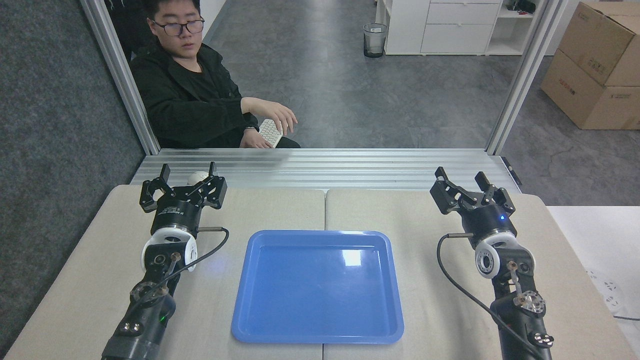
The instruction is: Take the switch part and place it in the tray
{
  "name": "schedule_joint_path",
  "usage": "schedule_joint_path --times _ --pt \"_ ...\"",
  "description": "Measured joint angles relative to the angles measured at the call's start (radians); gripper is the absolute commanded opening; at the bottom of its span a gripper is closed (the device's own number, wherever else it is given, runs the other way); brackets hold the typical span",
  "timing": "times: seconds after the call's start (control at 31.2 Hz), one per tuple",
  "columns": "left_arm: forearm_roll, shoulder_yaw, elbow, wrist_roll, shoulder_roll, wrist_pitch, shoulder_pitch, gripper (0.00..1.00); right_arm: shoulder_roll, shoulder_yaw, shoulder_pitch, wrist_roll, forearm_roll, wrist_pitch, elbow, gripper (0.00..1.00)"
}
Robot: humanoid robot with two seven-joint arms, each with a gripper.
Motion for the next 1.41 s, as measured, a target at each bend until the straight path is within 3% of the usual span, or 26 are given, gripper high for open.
schedule_joint_path --times 1.41 --pt "0.0 -0.003 -0.019 -0.005 -0.002 -0.006 0.031 1.0 0.0 0.0 0.0 0.0 0.0 0.0 0.0 1.0"
